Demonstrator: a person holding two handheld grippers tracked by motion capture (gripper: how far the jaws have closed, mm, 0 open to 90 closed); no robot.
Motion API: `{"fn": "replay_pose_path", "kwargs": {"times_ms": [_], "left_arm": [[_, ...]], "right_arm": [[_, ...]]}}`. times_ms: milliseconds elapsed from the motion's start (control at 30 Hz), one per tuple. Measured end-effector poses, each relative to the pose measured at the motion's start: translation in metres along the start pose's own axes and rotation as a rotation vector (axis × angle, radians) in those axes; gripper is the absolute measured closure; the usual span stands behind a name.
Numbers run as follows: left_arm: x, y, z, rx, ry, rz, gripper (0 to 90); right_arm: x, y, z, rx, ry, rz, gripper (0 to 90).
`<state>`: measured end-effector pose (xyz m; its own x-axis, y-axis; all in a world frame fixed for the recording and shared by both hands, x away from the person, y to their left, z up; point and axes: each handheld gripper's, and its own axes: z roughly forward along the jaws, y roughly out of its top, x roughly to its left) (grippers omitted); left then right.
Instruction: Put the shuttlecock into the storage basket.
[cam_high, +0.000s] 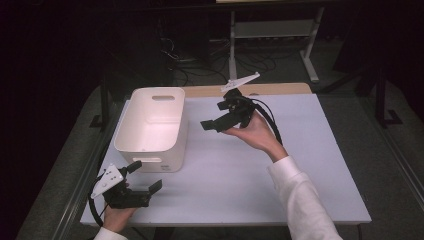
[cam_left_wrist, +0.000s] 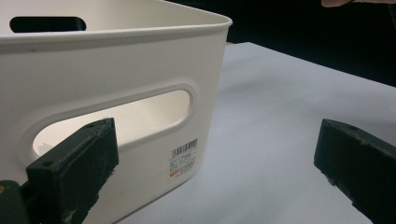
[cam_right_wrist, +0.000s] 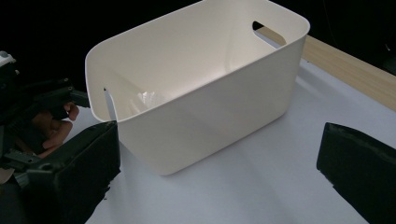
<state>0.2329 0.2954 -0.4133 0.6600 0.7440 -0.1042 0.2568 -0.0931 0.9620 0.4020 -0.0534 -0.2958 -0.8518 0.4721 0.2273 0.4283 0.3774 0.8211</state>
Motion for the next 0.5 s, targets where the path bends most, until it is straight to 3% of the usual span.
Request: {"fn": "replay_pose_path", "kwargs": {"times_ms": [500], "left_arm": [[0.000, 0.001, 0.000, -0.010, -0.003, 0.001, 0.0]], "right_arm": [[-0.012, -0.020, -0.022, -0.063, -0.014, 0.026, 0.0]]}}
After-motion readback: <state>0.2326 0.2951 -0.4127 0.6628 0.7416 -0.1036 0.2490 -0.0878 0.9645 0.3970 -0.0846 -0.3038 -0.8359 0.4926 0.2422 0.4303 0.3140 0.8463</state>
